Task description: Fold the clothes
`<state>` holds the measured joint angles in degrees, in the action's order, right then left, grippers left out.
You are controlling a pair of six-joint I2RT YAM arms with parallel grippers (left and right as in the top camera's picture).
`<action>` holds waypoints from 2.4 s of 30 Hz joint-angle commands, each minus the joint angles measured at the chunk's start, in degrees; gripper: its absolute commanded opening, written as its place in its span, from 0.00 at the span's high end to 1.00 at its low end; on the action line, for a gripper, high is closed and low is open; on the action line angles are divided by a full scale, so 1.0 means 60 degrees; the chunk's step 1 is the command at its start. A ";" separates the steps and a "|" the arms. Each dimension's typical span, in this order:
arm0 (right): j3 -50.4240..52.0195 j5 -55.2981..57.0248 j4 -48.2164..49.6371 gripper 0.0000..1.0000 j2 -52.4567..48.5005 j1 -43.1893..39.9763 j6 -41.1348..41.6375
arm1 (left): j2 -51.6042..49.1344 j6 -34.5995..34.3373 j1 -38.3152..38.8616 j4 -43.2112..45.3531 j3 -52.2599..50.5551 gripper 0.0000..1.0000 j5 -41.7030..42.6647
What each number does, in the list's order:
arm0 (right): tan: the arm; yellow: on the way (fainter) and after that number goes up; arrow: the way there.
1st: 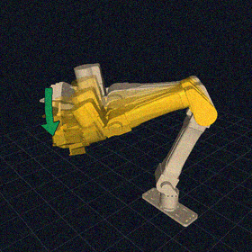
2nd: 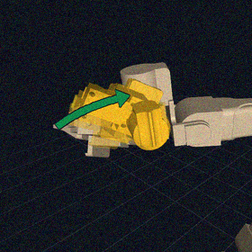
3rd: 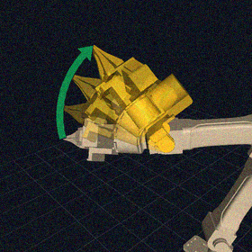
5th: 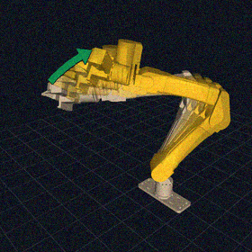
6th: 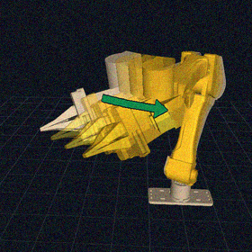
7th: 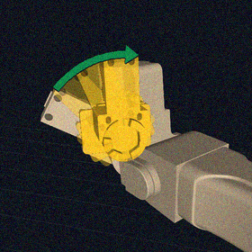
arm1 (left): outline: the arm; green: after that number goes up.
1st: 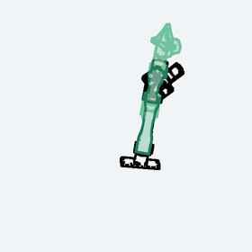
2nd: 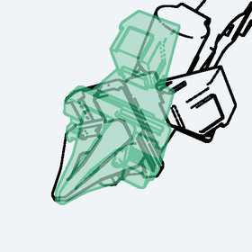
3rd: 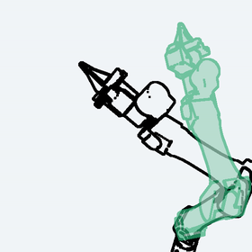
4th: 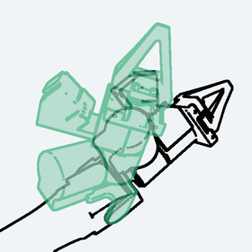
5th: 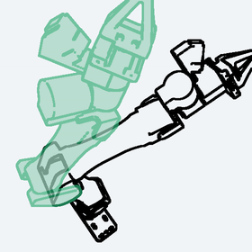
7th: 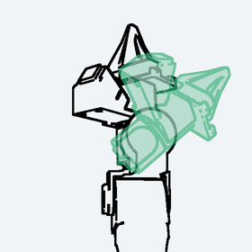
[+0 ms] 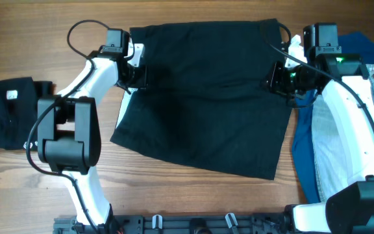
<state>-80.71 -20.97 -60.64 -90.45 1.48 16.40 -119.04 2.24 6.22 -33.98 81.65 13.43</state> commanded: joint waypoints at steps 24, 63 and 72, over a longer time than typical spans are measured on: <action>0.0117 0.0317 0.0055 0.72 -0.0018 0.0011 0.0055 | -0.0780 -0.0776 -0.0557 0.0645 0.0579 0.89 0.2080; 0.0117 0.0532 -0.0007 0.72 -0.0018 0.0011 0.0033 | -0.0339 -0.0780 -0.1198 -0.0189 0.1763 0.96 -0.0018; 0.0157 0.0809 -0.0018 0.60 -0.0022 0.0011 0.0040 | -0.0339 -0.1235 -0.1461 -0.0277 0.1763 0.96 -0.2575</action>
<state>-80.71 -18.09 -60.64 -90.45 1.48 16.53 -121.93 -2.55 -2.07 -35.16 91.37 10.72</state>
